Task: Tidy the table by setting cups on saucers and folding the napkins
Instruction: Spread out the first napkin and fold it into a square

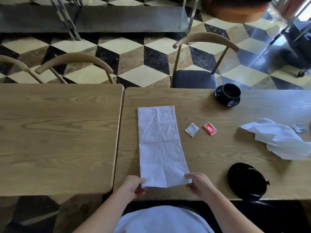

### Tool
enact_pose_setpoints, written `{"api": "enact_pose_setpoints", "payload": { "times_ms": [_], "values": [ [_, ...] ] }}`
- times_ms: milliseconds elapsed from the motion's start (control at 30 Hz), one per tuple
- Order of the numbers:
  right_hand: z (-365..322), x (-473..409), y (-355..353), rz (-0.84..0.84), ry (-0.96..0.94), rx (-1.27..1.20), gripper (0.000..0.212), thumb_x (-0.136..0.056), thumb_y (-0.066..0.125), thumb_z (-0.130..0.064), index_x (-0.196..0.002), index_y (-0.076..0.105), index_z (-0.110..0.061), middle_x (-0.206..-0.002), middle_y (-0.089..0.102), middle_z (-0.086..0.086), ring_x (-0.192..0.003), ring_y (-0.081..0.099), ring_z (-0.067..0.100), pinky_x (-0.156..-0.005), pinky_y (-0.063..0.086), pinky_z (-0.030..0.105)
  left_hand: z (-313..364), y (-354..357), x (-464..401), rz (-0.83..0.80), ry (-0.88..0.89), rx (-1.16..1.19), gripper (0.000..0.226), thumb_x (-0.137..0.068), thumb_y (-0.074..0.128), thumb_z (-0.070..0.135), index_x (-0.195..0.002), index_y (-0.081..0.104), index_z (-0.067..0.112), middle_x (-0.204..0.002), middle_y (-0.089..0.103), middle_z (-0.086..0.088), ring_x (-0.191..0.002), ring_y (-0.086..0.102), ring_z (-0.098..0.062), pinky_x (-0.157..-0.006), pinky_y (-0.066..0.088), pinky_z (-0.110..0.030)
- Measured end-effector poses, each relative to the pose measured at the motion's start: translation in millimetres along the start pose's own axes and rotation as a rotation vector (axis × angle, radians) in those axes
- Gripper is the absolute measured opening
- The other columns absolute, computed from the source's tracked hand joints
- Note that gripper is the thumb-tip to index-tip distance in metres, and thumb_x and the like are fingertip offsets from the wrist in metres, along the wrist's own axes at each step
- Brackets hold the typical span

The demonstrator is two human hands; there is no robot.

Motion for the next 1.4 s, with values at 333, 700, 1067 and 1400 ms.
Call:
{"api": "enact_pose_setpoints", "payload": {
  "times_ms": [333, 700, 1067, 1400],
  "values": [
    [-93, 20, 29, -0.208, -0.253, -0.09, 0.019, -0.09, 0.064, 0.003, -0.102, 0.075, -0.007, -0.082, 0.067, 0.011, -0.063, 0.066, 0.02, -0.059, 0.058, 0.027, 83, -10, 21, -0.025, 0.312, 0.297, 0.017, -0.095, 0.052, -0.003, -0.096, 0.068, 0.004, -0.09, 0.074, -0.018, -0.066, 0.073, -0.022, -0.056, 0.058, -0.027],
    [-256, -17, 58, -0.143, -0.477, 0.213, 0.011, -0.089, 0.076, -0.023, -0.082, 0.079, -0.014, -0.071, 0.073, -0.001, -0.058, 0.06, 0.007, -0.057, 0.048, 0.019, 238, -18, -11, 0.161, 0.599, -0.113, 0.019, -0.092, 0.069, 0.02, -0.075, 0.07, 0.011, -0.055, 0.063, 0.008, -0.049, 0.049, -0.01, -0.049, 0.036, -0.025],
    [-324, -109, 87, -0.002, -0.504, 0.551, 0.019, -0.089, 0.071, -0.032, -0.074, 0.072, -0.021, -0.059, 0.052, -0.005, -0.048, 0.043, 0.012, -0.048, 0.032, 0.025, 319, -10, -89, 0.411, 0.599, -0.269, 0.036, -0.087, 0.071, 0.033, -0.059, 0.055, 0.016, -0.054, 0.047, 0.006, -0.058, 0.042, -0.018, -0.058, 0.032, -0.032],
    [-327, -141, 94, 0.059, -0.521, 0.689, 0.027, -0.087, 0.068, -0.033, -0.078, 0.071, -0.007, -0.056, 0.056, -0.003, -0.053, 0.05, 0.014, -0.052, 0.037, 0.028, 324, -12, -113, 0.5, 0.51, -0.316, 0.025, -0.078, 0.073, 0.036, -0.069, 0.063, 0.015, -0.066, 0.064, 0.0, -0.069, 0.065, -0.027, -0.073, 0.06, -0.049]
  ]
}}
Point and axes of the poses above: each hand's wrist, its own x-axis away from the middle knuckle, its own y-axis out of the palm, z = x × y, the point moved 10 cm from there along -x, towards the middle knuckle
